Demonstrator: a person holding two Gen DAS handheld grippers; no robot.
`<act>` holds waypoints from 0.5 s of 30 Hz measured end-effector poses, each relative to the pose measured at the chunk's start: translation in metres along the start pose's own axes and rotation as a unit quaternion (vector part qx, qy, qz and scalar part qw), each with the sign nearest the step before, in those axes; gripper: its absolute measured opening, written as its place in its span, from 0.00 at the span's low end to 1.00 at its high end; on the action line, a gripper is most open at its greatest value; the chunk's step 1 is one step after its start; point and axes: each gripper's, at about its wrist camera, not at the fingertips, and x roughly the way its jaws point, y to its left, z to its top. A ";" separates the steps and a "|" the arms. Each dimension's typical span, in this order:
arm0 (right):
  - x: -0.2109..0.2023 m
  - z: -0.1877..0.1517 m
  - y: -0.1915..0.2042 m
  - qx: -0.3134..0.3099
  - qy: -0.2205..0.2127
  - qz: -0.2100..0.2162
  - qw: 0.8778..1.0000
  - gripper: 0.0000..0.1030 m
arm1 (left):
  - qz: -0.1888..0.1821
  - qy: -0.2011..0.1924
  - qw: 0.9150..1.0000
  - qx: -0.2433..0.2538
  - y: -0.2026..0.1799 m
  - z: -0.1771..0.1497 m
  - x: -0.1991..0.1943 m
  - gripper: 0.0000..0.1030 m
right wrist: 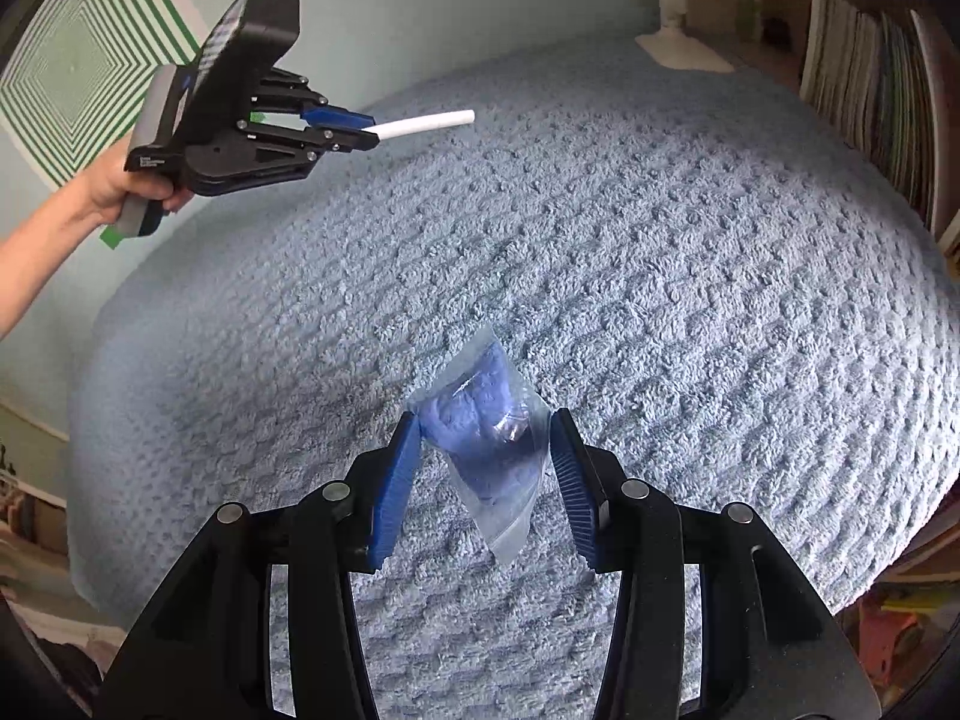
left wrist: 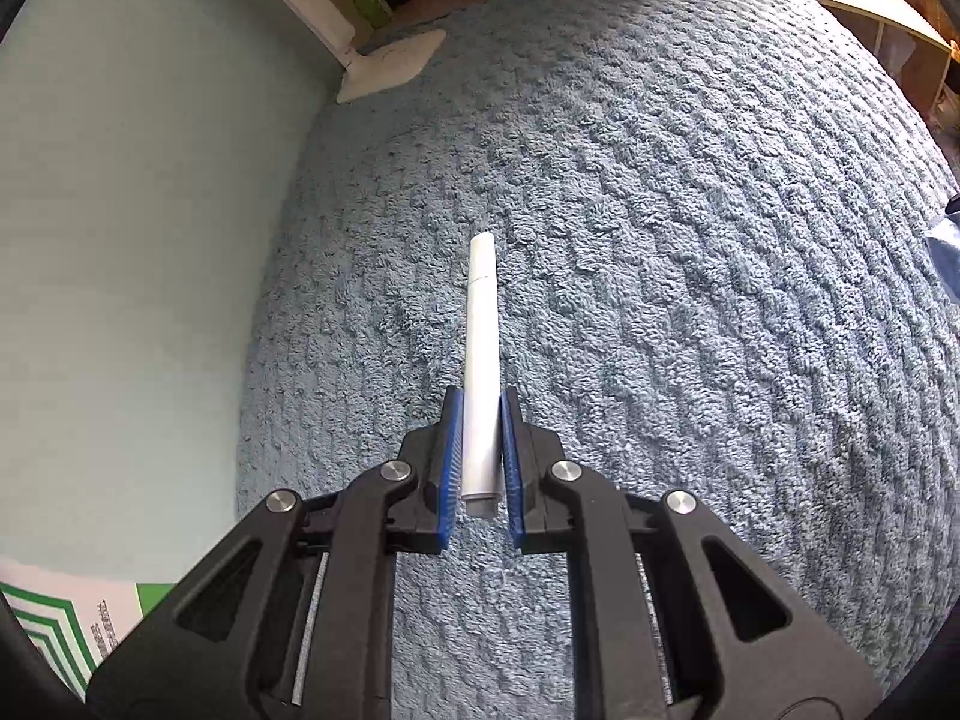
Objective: Collect trash
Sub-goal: 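Lift the white tube and blue plastic bag off the blanket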
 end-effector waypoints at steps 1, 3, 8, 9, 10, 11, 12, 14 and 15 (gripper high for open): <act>-0.008 -0.005 -0.005 0.001 -0.005 0.001 1.000 0.44 | -0.006 -0.001 1.000 -0.014 -0.002 0.000 -0.003 0.11; -0.024 -0.015 -0.016 0.008 -0.015 0.004 1.000 0.44 | -0.007 -0.002 0.999 -0.033 -0.013 -0.003 -0.015 0.11; -0.068 -0.047 -0.039 0.017 -0.038 0.008 0.999 0.44 | -0.001 -0.002 0.999 -0.039 -0.049 0.000 -0.034 0.11; -0.075 -0.053 -0.042 0.019 -0.041 0.007 0.999 0.44 | -0.002 -0.002 0.999 -0.039 -0.057 0.002 -0.039 0.11; -0.085 -0.061 -0.047 0.021 -0.047 0.008 0.999 0.44 | -0.002 -0.002 0.999 -0.039 -0.065 0.005 -0.041 0.11; -0.095 -0.070 -0.053 0.023 -0.051 0.008 0.998 0.44 | -0.001 -0.002 0.999 -0.037 -0.074 0.007 -0.046 0.11; -0.103 -0.076 -0.055 0.025 -0.054 0.006 0.998 0.44 | 0.001 -0.004 0.999 -0.034 -0.084 0.009 -0.051 0.11; -0.121 -0.094 -0.066 0.034 -0.060 0.006 0.998 0.44 | 0.003 -0.006 1.000 -0.027 -0.104 0.016 -0.056 0.11; -0.128 -0.101 -0.068 0.037 -0.063 0.003 0.997 0.44 | 0.004 -0.007 1.000 -0.024 -0.116 0.019 -0.060 0.11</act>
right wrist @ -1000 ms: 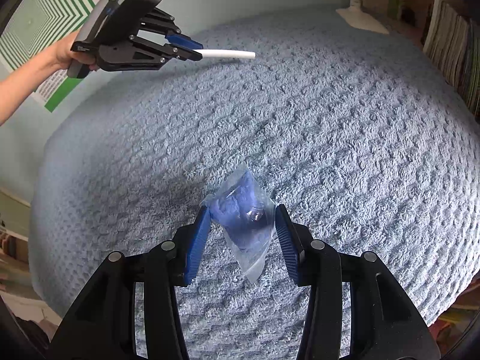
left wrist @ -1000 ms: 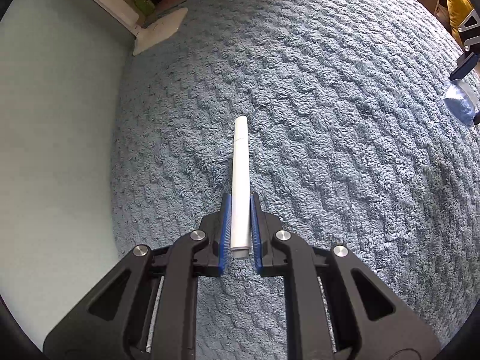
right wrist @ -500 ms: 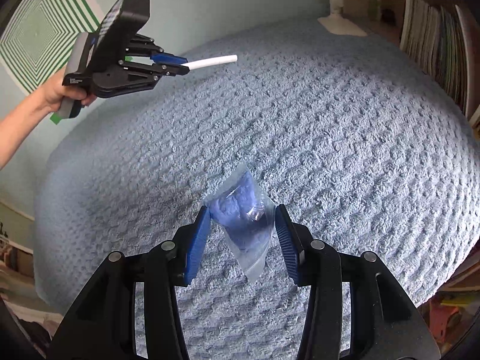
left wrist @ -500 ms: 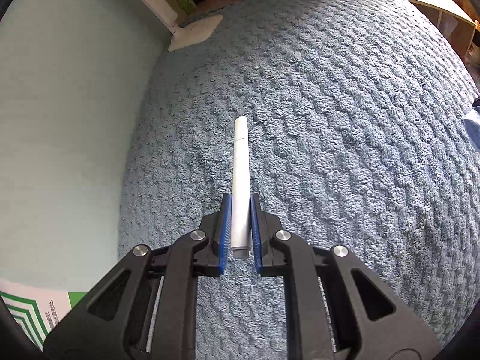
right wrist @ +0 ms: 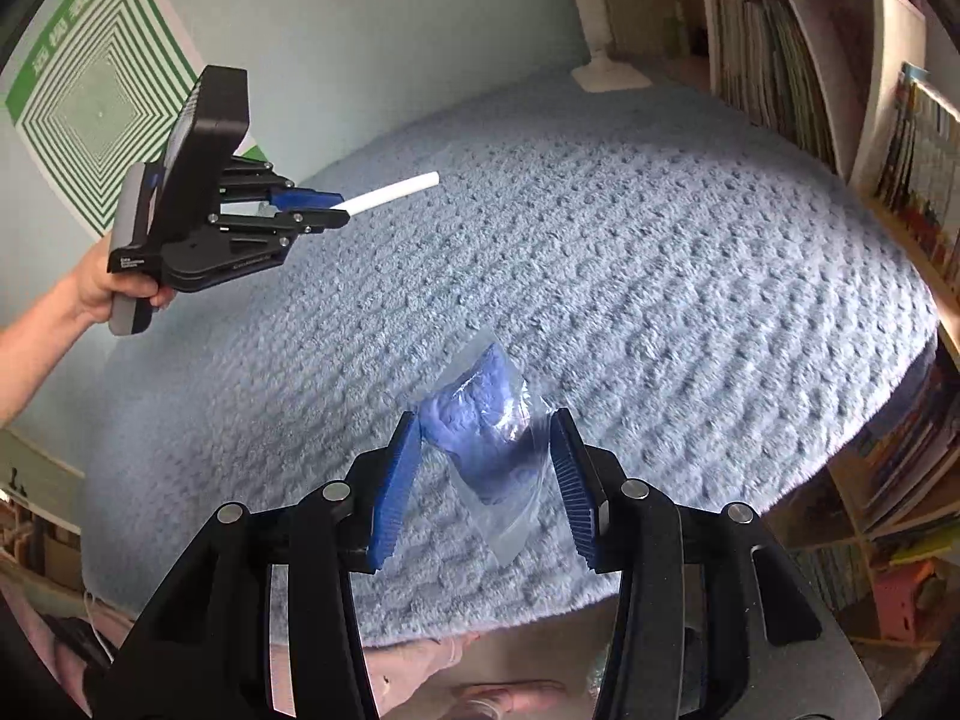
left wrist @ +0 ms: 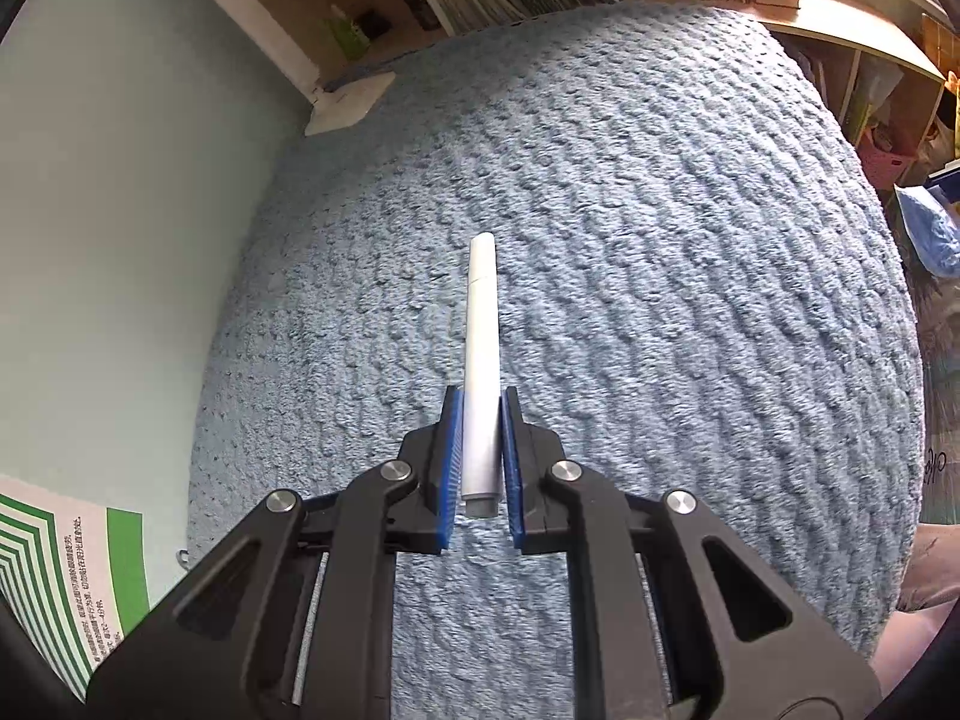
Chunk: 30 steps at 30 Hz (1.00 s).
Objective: Collect trash
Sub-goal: 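Lift the white tube and blue plastic bag off the blanket, then carry the white tube and blue bag over the teal wastebasket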
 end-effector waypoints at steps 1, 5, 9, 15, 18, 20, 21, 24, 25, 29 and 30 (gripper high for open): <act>-0.012 -0.010 -0.008 0.005 -0.004 -0.002 1.000 0.44 | -0.004 0.000 1.000 0.003 -0.008 0.005 0.000 0.11; -0.051 -0.039 -0.022 0.024 -0.014 -0.016 0.999 0.44 | -0.012 -0.007 1.000 0.025 -0.054 0.021 -0.013 0.11; -0.078 -0.065 -0.030 0.051 -0.025 -0.033 0.998 0.44 | -0.029 -0.021 0.998 0.050 -0.104 0.042 -0.028 0.11; -0.083 -0.107 -0.048 0.098 -0.032 -0.057 0.993 0.44 | -0.057 -0.041 0.992 0.107 -0.186 0.071 -0.046 0.11; -0.082 -0.128 -0.053 0.122 -0.032 -0.070 0.990 0.44 | -0.075 -0.048 0.987 0.135 -0.226 0.081 -0.051 0.11; -0.079 -0.142 -0.057 0.136 -0.034 -0.079 0.987 0.44 | -0.084 -0.051 0.984 0.151 -0.248 0.085 -0.055 0.11; -0.081 -0.148 -0.059 0.144 -0.034 -0.083 0.985 0.44 | -0.089 -0.053 0.982 0.159 -0.259 0.087 -0.057 0.11; -0.077 -0.166 -0.066 0.169 -0.035 -0.093 0.980 0.44 | -0.101 -0.056 0.976 0.184 -0.290 0.092 -0.060 0.11; -0.081 -0.175 -0.068 0.178 -0.035 -0.096 0.979 0.44 | -0.104 -0.056 0.974 0.193 -0.300 0.092 -0.062 0.11; -0.075 -0.194 -0.078 0.206 -0.037 -0.107 0.972 0.44 | -0.119 -0.055 0.965 0.226 -0.335 0.093 -0.063 0.11; -0.078 -0.201 -0.079 0.214 -0.038 -0.109 0.970 0.44 | -0.123 -0.054 0.963 0.234 -0.343 0.093 -0.064 0.11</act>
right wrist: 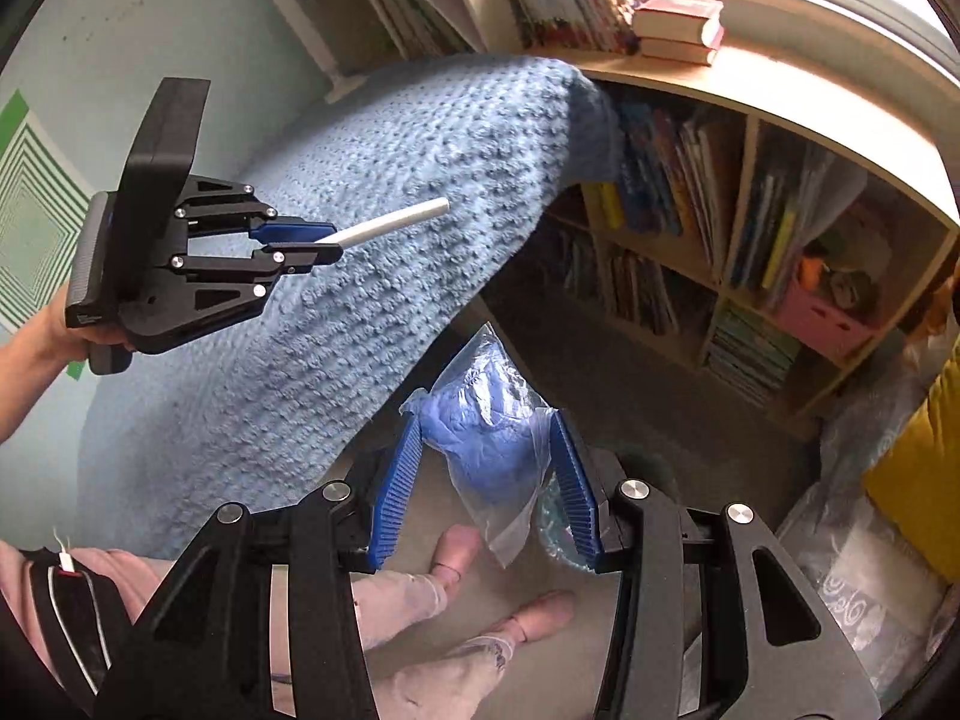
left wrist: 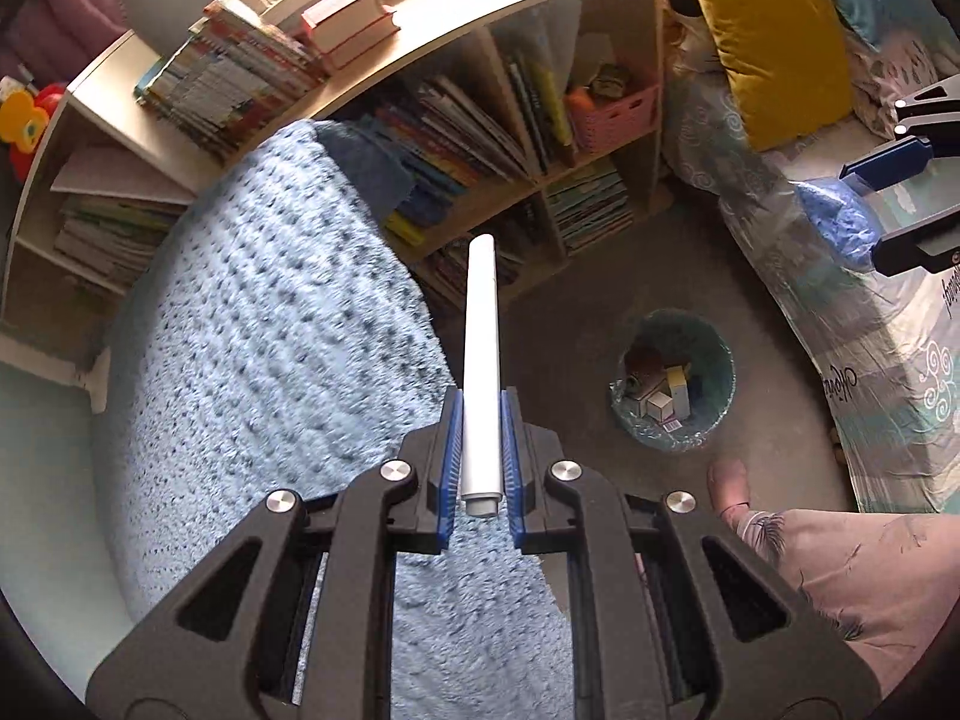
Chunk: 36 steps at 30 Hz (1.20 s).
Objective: Collect trash
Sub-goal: 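Carry the white tube and blue bag over the teal wastebasket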
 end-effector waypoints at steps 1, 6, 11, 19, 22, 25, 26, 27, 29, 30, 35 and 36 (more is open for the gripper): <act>-0.001 -0.005 -0.004 0.007 -0.001 -0.002 1.000 0.44 | -0.004 0.001 1.000 0.007 -0.006 0.003 0.002 0.11; -0.008 -0.031 -0.026 0.041 -0.002 -0.015 0.999 0.44 | -0.026 0.004 0.999 0.037 -0.037 0.021 0.013 0.11; -0.009 -0.054 -0.046 0.071 0.002 -0.024 0.997 0.44 | -0.047 0.012 0.997 0.062 -0.069 0.036 0.028 0.11; -0.003 -0.076 -0.074 0.103 0.008 -0.026 0.994 0.44 | -0.080 0.036 0.992 0.096 -0.112 0.046 0.059 0.11; 0.006 -0.082 -0.083 0.112 0.013 -0.023 0.993 0.44 | -0.086 0.046 0.990 0.102 -0.123 0.048 0.072 0.11; 0.017 -0.088 -0.092 0.119 0.021 -0.019 0.992 0.44 | -0.091 0.055 0.989 0.105 -0.128 0.052 0.085 0.11; 0.020 -0.090 -0.095 0.121 0.025 -0.017 0.992 0.44 | -0.093 0.057 0.988 0.105 -0.129 0.051 0.088 0.11; 0.024 -0.092 -0.097 0.122 0.028 -0.017 0.992 0.44 | -0.094 0.061 0.988 0.106 -0.130 0.052 0.092 0.11; 0.032 -0.096 -0.102 0.127 0.033 -0.013 0.991 0.44 | -0.095 0.066 0.988 0.107 -0.132 0.052 0.099 0.11; 0.034 -0.097 -0.104 0.127 0.035 -0.012 0.991 0.44 | -0.096 0.068 0.987 0.107 -0.132 0.052 0.104 0.11; 0.055 -0.105 -0.116 0.136 0.046 -0.006 0.990 0.44 | -0.098 0.082 0.986 0.105 -0.134 0.046 0.126 0.11; 0.059 -0.106 -0.119 0.138 0.048 -0.003 0.989 0.44 | -0.099 0.086 0.986 0.102 -0.134 0.045 0.131 0.11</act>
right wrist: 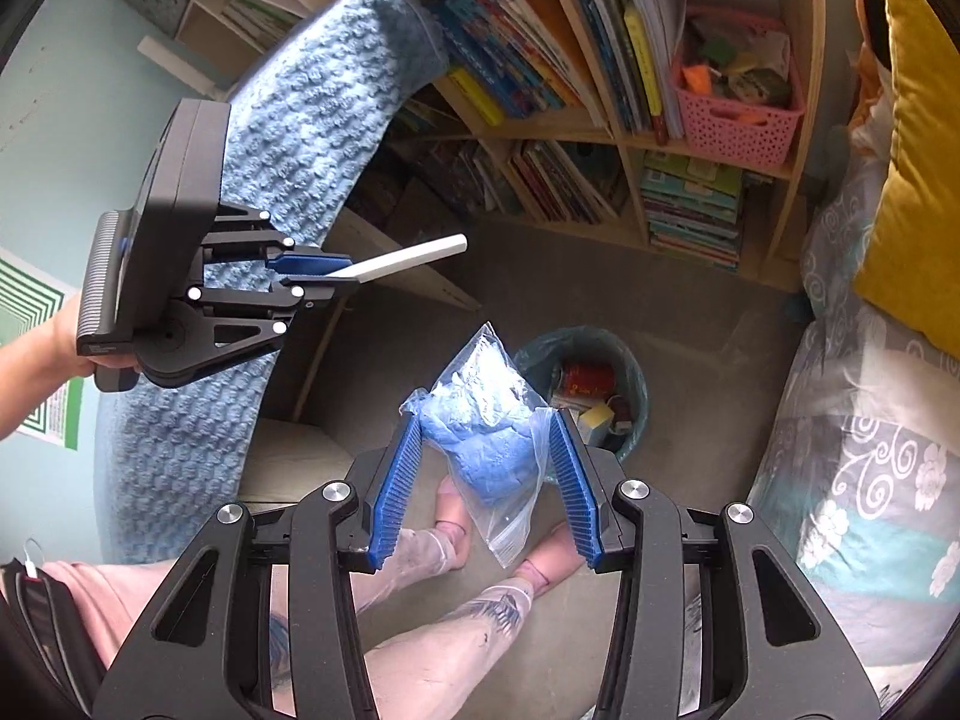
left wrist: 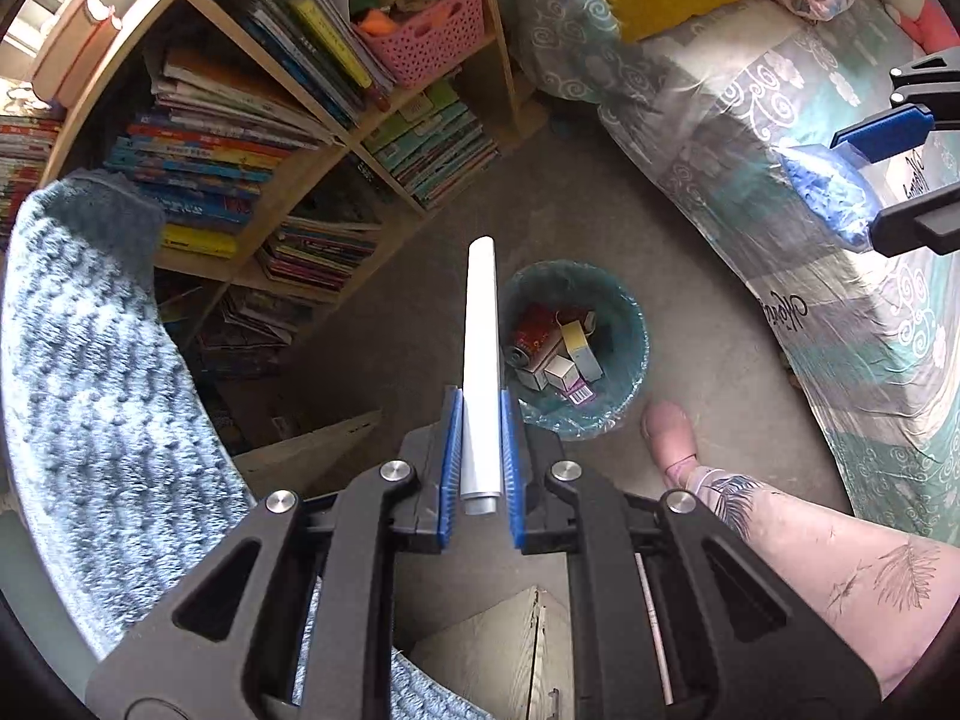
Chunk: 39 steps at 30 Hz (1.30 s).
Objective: Collect trash
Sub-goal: 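Carry the white tube and blue bag over the teal wastebasket, then open both tools to drop the tube and bag into the wastebasket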
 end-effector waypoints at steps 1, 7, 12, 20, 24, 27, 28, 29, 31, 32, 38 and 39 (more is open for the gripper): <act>0.006 -0.001 -0.003 0.001 0.003 0.001 1.000 0.44 | -0.002 0.003 1.000 -0.004 0.001 0.000 0.006 0.11; 0.054 -0.007 -0.024 0.015 0.020 0.015 1.000 0.44 | -0.018 0.022 0.999 -0.024 0.000 -0.001 0.054 0.11; 0.108 -0.020 -0.047 0.036 0.031 0.026 0.999 0.44 | -0.027 0.046 0.998 -0.028 -0.008 -0.002 0.111 0.11; 0.196 -0.036 -0.095 0.082 0.046 0.050 0.994 0.44 | -0.058 0.085 0.994 -0.040 -0.014 -0.006 0.207 0.11; 0.228 -0.039 -0.112 0.100 0.046 0.053 0.993 0.44 | -0.061 0.093 0.993 -0.032 -0.022 -0.008 0.241 0.11; 0.246 -0.039 -0.123 0.104 0.045 0.053 0.992 0.44 | -0.067 0.095 0.993 -0.027 -0.028 -0.008 0.261 0.11; 0.250 -0.038 -0.126 0.105 0.044 0.055 0.992 0.44 | -0.066 0.095 0.993 -0.025 -0.030 -0.009 0.267 0.11; 0.255 -0.037 -0.130 0.105 0.043 0.055 0.992 0.44 | -0.068 0.094 0.993 -0.025 -0.031 -0.008 0.272 0.11; 0.264 -0.036 -0.137 0.109 0.044 0.060 0.991 0.45 | -0.071 0.094 0.993 -0.021 -0.035 -0.007 0.280 0.11; 0.268 -0.036 -0.141 0.113 0.047 0.061 0.991 0.47 | -0.069 0.093 0.993 -0.018 -0.036 -0.006 0.283 0.11; 0.275 -0.033 -0.149 0.115 0.049 0.046 0.991 0.71 | -0.051 0.084 0.995 -0.013 -0.041 -0.002 0.292 0.56; 0.274 -0.033 -0.151 0.122 0.049 0.050 0.990 0.71 | -0.046 0.083 0.995 -0.013 -0.041 -0.004 0.292 0.54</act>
